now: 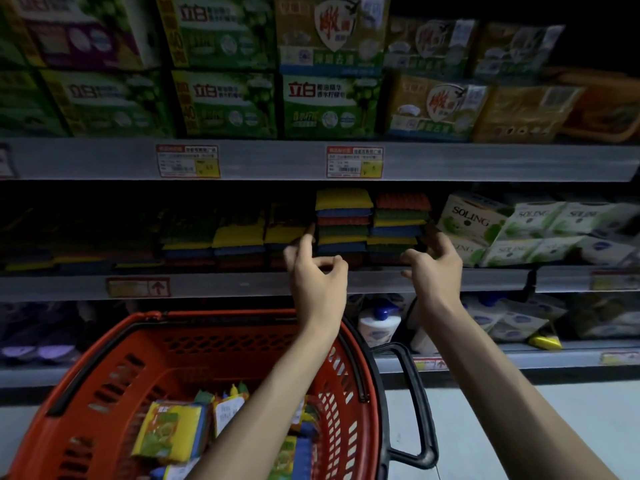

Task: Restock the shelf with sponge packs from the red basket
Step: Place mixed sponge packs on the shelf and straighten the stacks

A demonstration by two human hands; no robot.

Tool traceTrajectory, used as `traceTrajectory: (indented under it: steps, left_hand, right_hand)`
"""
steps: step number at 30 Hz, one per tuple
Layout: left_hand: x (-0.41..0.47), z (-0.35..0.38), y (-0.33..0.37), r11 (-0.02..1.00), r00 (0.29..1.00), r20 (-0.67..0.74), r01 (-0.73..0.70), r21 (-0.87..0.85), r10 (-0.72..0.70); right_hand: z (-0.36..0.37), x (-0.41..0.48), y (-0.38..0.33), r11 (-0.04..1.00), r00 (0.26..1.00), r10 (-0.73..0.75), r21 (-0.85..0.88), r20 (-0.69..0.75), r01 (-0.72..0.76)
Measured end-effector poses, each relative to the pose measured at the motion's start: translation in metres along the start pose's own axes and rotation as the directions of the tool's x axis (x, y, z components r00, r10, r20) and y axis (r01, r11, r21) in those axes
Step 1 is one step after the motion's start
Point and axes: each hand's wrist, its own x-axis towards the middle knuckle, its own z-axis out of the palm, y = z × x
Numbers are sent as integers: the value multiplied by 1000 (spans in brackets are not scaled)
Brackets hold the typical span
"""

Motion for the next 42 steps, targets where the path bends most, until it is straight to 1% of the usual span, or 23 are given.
traceTrajectory:
  steps: [10,15,20,24,32,34,38,40,42]
  left_hand:
    - [5,-1,-1,997,996,72,58,-56,-54]
    - [7,-1,2,994,993,80,87,-68,-82]
    - [6,-5,4,993,992,89,93,-66,-87]
    - [6,-6,4,992,991,94,106,-69,-99]
    - [3,-16,2,994,989,114,102,-38,-97]
    - [-1,-21,4,995,989,125,86,-41,-81]
    - [-15,-38,8,999,984,175,-11,-35,17]
    - [-21,-50,9,999,976,211,-54,-7,54]
    - [-26,-65,10,990,961,252,-132,51,115]
  right_hand:
    - [-1,11,11,999,999,-32,11,-10,32]
    - [-2,15,14,999,999,-38,19,-4,38]
    - [-4,17,17,997,997,-79,-23,14,79]
    - [-6,19,20,995,995,-97,-8,30,97]
    - [-18,19,25,994,994,-110,-11,-23,110]
    - [-23,12,27,989,989,-144,-40,-21,143]
    - [-28,-13,27,968,974,-225,-111,21,226]
    - [-31,-27,24,945,959,-275,-164,67,282]
    - [-33,-45,21,910,936,-318,-228,148,345]
